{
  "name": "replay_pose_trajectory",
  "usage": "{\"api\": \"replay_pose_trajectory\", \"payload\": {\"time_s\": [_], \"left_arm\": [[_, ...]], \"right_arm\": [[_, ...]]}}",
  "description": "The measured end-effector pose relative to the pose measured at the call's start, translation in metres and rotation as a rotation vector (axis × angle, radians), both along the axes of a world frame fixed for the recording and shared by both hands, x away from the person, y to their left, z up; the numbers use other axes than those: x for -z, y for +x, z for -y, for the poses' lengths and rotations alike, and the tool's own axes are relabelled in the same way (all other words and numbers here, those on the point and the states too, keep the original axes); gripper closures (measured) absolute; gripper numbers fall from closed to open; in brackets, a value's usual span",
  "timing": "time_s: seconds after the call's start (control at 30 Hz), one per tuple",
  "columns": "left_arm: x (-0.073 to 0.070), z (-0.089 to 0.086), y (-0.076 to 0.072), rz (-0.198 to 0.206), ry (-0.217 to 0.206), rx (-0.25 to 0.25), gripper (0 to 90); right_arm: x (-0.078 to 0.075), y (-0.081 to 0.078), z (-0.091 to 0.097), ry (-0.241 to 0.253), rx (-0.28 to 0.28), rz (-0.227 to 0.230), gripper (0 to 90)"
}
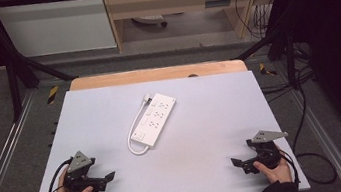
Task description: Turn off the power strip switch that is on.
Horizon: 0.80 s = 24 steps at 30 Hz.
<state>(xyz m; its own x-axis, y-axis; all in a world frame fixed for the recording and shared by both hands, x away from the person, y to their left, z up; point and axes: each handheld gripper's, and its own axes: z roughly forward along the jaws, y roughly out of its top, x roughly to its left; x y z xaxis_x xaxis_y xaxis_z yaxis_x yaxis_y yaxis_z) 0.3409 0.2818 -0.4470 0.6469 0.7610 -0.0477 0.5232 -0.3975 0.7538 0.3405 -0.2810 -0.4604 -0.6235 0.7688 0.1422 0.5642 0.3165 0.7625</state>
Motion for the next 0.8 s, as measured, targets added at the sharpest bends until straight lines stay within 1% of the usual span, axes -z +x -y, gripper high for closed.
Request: {"api": "replay_pose_trajectory", "payload": {"time_s": [0.33,0.6,0.8], "left_arm": [[-0.0031,0.0027,0.0016,0.0,0.001,-0.01,6.9],[-0.006,0.0065,0.0027,0.005,0.009,-0.005,6.9],[-0.0087,0.009,0.0031,0.007,0.006,-0.008,6.9]], "right_arm": [[-0.0006,-0.0002,0.0002,0.002,-0.003,-0.001,1.2],[-0.0007,-0.0002,0.0005,0.004,0.0,0.002,1.2],[-0.001,-0.0005,0.0004,0.005,-0.002,0.002,1.3]]}}
